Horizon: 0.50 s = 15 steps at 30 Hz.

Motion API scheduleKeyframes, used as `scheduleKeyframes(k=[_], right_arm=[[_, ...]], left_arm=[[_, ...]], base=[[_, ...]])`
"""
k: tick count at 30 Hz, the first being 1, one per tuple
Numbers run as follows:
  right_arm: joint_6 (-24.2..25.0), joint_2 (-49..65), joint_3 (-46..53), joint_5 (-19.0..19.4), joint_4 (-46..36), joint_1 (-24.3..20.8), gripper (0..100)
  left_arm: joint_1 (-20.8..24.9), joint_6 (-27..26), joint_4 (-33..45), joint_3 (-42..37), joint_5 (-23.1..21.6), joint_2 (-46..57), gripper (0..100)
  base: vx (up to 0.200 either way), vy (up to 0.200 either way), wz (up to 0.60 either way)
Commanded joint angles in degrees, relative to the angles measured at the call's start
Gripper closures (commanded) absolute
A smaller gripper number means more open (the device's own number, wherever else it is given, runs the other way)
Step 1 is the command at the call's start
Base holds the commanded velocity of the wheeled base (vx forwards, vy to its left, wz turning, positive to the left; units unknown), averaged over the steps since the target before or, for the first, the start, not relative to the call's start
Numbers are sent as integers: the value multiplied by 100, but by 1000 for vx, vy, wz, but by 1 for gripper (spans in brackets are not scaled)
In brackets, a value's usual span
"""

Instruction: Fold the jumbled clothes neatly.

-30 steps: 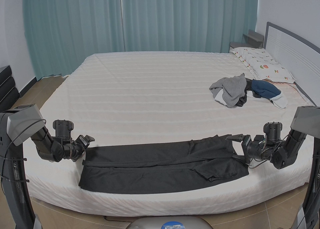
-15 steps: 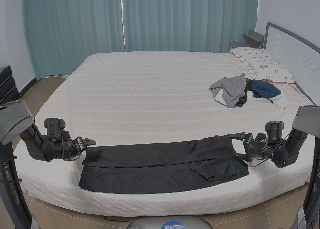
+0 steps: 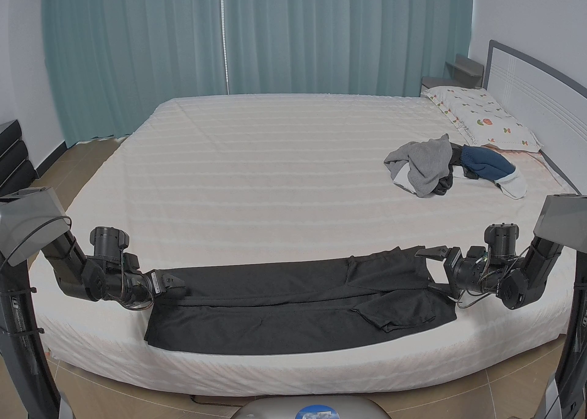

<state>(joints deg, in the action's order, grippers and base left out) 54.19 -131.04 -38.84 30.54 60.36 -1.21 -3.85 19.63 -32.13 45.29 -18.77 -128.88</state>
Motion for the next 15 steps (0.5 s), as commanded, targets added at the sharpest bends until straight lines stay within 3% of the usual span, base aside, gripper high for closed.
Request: scheduleKeyframes(k=[1, 11, 12, 15], right_arm=[[-13, -18, -1, 5, 3, -2, 0], [-13, -27, -1, 5, 3, -11, 0], [-13, -27, -1, 5, 3, -11, 0], [-13, -27, -1, 5, 3, -11, 0]], left_arm=[[-10, -3, -3, 6, 5, -129, 0], [-1, -99, -162, -82, 5, -155, 0], [-1, -99, -223, -108, 5, -155, 100], [7, -99, -355, -187, 5, -155, 100]], base=[[0, 0, 0], [0, 0, 0], [0, 0, 0], [0, 0, 0]])
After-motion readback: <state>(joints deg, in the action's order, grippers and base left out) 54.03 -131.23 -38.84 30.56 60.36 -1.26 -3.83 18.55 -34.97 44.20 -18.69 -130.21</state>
